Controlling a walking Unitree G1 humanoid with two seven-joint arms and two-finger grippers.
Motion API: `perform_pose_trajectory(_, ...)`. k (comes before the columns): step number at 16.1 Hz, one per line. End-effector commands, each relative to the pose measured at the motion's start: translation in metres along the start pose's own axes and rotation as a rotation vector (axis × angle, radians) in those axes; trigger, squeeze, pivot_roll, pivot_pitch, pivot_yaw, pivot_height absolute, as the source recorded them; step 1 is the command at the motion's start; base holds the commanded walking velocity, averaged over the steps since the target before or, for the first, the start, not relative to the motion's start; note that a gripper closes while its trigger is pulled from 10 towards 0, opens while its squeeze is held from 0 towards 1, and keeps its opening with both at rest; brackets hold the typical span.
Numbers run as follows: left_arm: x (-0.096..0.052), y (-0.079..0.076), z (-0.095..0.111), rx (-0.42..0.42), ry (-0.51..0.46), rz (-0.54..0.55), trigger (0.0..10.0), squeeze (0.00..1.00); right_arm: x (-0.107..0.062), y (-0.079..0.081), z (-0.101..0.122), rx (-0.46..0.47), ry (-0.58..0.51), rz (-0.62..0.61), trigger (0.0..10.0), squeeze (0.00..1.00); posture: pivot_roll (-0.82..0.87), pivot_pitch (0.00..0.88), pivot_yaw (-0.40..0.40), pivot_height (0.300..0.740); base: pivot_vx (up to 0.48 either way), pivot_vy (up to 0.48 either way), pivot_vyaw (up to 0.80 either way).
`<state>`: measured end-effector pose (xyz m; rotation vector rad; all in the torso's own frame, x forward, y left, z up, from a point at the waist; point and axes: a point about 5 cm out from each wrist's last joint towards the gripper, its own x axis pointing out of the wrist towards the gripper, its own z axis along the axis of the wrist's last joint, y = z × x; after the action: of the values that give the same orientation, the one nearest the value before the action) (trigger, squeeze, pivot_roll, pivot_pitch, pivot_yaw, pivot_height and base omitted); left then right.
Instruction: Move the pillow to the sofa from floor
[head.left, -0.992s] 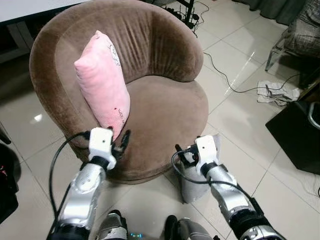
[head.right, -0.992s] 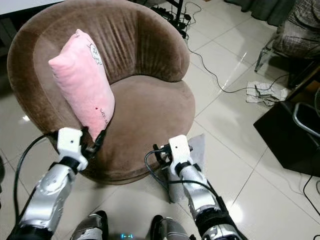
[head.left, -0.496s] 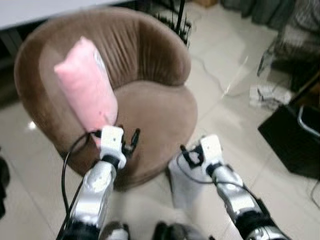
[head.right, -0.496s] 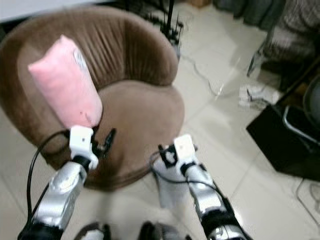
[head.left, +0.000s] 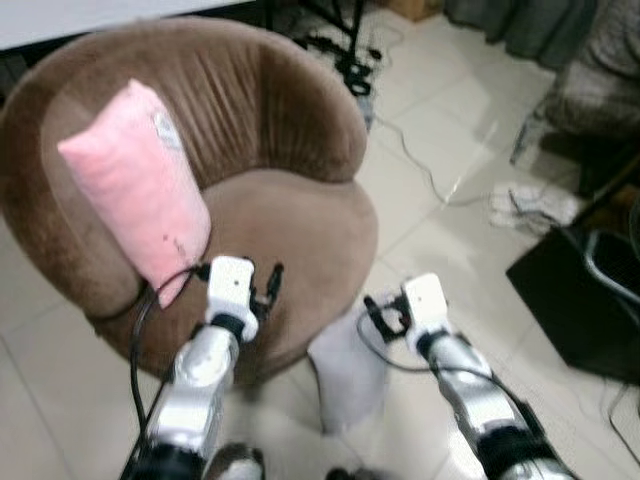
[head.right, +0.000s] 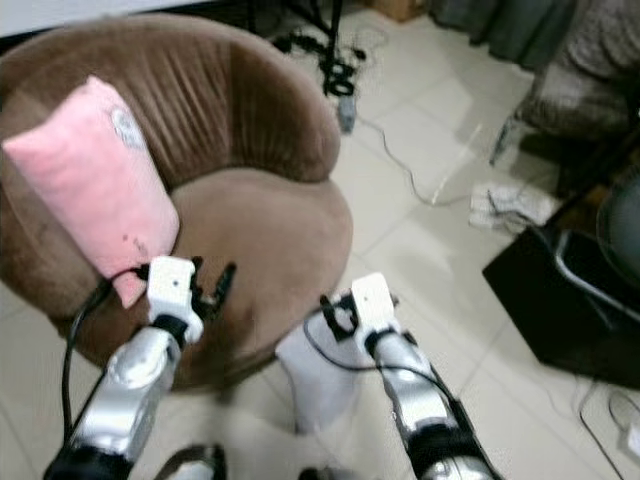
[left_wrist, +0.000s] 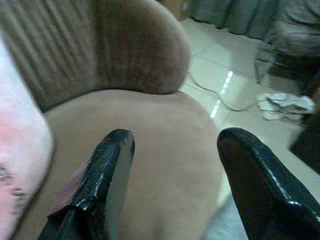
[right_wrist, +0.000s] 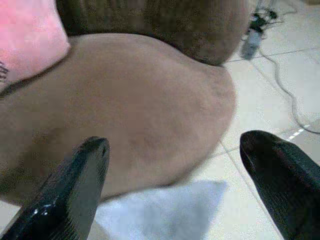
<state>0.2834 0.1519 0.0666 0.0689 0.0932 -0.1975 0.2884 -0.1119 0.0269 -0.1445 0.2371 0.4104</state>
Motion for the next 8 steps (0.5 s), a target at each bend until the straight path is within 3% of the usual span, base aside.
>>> perform_pose_trajectory(1, 0.0013, -0.0039, -0.001, 0.0, 0.002, -0.001, 10.0, 0.0, -0.0052, -0.0108, -0.0049, -0.013, 0.027, -0.024, 10.0, 0.0, -0.03, 0.17, -0.138, 0.74, 0.431, 0.0, 0.0)
perform_pose_trajectory(6, 0.0042, -0.0028, 0.0017, 0.023, -0.011, -0.002, 10.0, 0.0, -0.0053, -0.015, -0.0042, -0.011, 0.032, -0.037, 10.0, 0.0, -0.03, 0.164, -0.135, 0.74, 0.409, -0.199, 0.0)
perform_pose_trajectory(8, 0.0036, -0.0092, 0.0021, 0.047, -0.02, -0.029, 10.0, 0.0, -0.0046, -0.0137, -0.0048, -0.007, 0.042, -0.032, 10.0, 0.0, -0.03, 0.165, -0.132, 0.74, 0.156, -0.405, 0.0)
